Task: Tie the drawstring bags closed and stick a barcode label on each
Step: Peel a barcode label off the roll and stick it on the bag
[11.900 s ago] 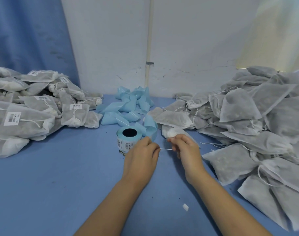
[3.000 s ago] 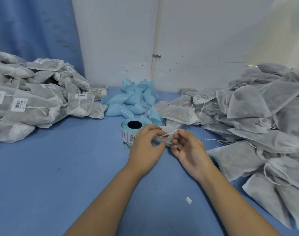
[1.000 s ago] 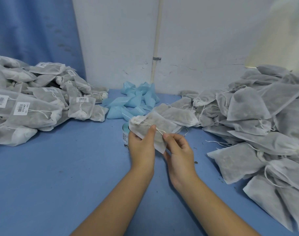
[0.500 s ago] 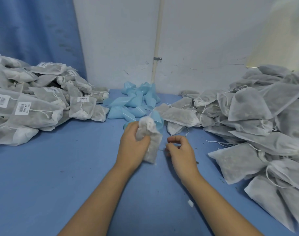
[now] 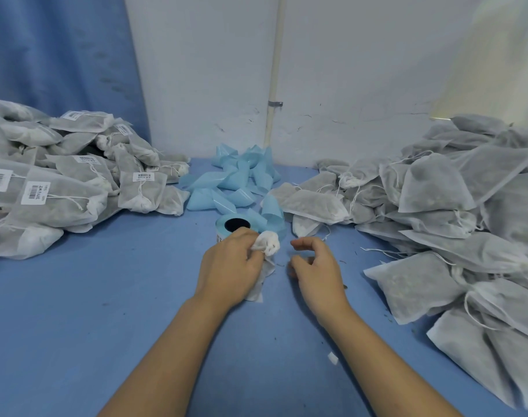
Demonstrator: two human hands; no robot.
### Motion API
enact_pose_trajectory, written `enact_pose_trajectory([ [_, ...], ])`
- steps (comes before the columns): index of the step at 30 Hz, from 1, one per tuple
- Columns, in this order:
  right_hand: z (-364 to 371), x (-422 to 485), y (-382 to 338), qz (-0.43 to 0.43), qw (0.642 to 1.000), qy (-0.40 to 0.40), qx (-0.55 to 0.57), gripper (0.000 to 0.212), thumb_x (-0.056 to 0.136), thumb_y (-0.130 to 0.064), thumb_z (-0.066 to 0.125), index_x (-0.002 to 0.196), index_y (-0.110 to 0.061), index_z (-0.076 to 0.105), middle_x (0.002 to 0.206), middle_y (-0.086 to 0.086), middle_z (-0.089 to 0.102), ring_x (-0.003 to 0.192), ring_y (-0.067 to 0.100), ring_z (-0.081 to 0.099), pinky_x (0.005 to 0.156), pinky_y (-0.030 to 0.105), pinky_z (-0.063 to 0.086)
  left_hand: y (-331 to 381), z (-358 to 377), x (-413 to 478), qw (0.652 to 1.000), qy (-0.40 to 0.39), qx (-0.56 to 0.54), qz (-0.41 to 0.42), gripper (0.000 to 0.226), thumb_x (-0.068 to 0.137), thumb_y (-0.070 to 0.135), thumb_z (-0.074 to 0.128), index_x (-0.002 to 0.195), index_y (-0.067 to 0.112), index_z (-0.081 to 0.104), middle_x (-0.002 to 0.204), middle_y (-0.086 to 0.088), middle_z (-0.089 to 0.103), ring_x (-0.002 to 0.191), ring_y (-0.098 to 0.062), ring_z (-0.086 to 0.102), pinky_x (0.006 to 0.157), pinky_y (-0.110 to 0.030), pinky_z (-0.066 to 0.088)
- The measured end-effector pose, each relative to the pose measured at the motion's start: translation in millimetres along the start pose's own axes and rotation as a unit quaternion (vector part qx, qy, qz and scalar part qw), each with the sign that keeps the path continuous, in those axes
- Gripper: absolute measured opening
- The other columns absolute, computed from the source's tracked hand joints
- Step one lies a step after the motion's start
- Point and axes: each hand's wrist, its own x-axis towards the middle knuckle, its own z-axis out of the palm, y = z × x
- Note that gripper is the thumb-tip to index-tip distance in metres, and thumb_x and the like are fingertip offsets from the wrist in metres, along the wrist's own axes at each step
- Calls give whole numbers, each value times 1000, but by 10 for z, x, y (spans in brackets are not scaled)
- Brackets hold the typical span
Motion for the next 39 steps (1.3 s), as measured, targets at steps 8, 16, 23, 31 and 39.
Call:
enact_pose_trajectory([
  [8, -19, 65, 16, -182, 952, -28, -245, 16, 97, -19, 49, 102, -24, 63, 102, -7, 37, 68, 11, 45, 61, 31, 40, 52, -2, -22, 985, -42, -164, -22, 19, 76, 24, 45, 75, 29, 64, 79, 12, 60, 80, -14, 58, 75, -42, 48],
  [16, -44, 44, 29, -173, 970, 38, -170, 25, 96, -11, 53, 115, -20, 65, 104, -11, 50, 86, 12, 58, 73, 23, 46, -9, 35, -11, 979, -42, -194, -55, 17, 83, 11, 50, 76, 4, 64, 84, -10, 60, 78, -25, 56, 70, -40, 44],
  [23, -47, 26, -18, -101, 993, -36, -53, 44, 92, -8, 60, 133, -19, 51, 118, -15, 57, 107, 0, 55, 95, 15, 43, 28, 13, -11, 959, -69, -266, -65, 29, 81, -10, 49, 79, 7, 72, 91, -18, 63, 78, -18, 57, 70, -26, 41],
  [31, -80, 32, -38, -68, 994, -79, 45, 28, 87, 0, 62, 111, -13, 69, 107, -3, 71, 97, 5, 66, 88, 22, 51, 36, -6, -12, 942, -85, -315, -75, 39, 83, -9, 54, 79, 24, 74, 88, 8, 73, 83, -1, 64, 74, -13, 47],
  [39, -88, 71, 6, -31, 992, -57, 109, 30, 88, -1, 64, 113, -17, 67, 97, 1, 73, 90, 7, 69, 80, 15, 51, 48, 4, -13, 937, -82, -329, -79, 42, 84, -8, 52, 79, 29, 73, 81, 21, 71, 77, 9, 62, 68, -7, 43],
])
